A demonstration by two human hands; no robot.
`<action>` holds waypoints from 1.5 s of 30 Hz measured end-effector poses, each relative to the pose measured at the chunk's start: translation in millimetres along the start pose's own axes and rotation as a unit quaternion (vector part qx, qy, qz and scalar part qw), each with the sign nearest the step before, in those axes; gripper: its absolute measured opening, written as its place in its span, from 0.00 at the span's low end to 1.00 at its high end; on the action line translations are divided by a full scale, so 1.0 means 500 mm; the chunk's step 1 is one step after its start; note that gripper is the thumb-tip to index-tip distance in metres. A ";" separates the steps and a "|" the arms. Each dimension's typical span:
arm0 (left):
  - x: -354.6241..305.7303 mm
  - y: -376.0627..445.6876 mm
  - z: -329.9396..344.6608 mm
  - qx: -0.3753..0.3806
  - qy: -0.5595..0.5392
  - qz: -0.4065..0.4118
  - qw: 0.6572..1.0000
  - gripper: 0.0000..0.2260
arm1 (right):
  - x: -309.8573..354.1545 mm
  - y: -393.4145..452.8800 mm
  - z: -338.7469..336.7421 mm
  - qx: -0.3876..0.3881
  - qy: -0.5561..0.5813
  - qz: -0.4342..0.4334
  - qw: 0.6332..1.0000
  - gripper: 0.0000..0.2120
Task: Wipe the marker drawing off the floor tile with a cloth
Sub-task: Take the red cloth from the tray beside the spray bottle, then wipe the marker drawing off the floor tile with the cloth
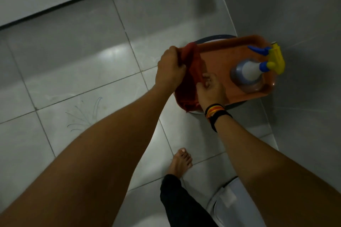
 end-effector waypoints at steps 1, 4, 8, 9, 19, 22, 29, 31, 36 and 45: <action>0.023 -0.016 -0.031 -0.008 -0.049 -0.021 0.999 0.17 | 0.019 -0.019 0.008 -0.002 0.004 -0.017 1.000 0.12; 0.117 -0.076 -0.127 -0.033 -0.180 -0.080 0.980 0.21 | 0.065 -0.081 0.051 0.000 0.011 -0.050 0.999 0.13; 0.299 -0.184 -0.217 -0.014 -0.328 -0.174 0.928 0.26 | 0.092 -0.182 0.150 0.034 0.065 -0.037 0.997 0.14; 0.356 -0.217 -0.231 -0.008 -0.361 -0.199 0.911 0.22 | 0.085 -0.213 0.182 0.043 0.073 -0.028 0.996 0.15; 0.897 -0.636 -0.090 0.102 -0.438 -0.401 0.798 0.30 | -0.191 -0.523 0.518 0.134 -0.035 0.053 0.989 0.22; 0.982 -0.706 0.022 0.094 -0.483 -0.422 0.762 0.29 | -0.278 -0.544 0.593 0.145 -0.075 0.047 0.985 0.22; 1.045 -0.704 0.276 0.133 -0.559 -0.429 0.697 0.10 | -0.393 -0.461 0.711 0.117 -0.149 -0.053 0.981 0.14; 1.062 -0.683 0.325 0.154 -0.522 -0.430 0.720 0.05 | -0.412 -0.434 0.762 0.133 -0.176 -0.106 0.969 0.15; 1.166 -0.638 0.291 -0.013 -0.103 -0.364 0.926 0.19 | -0.524 -0.472 0.854 0.168 -0.308 -0.145 0.925 0.33; 1.418 -0.488 0.154 -0.258 0.198 -0.191 0.926 0.25 | -0.624 -0.507 1.001 0.111 -0.421 -0.275 0.857 0.33</action>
Point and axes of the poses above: each hand's wrist, its own y-axis towards the middle knuckle, its own z-axis out of the palm, x = y × z, the point moved 7 cm from there along y, towards the middle knuckle, and after that the axes turned 13 degrees about y, right-handed, at the moved point
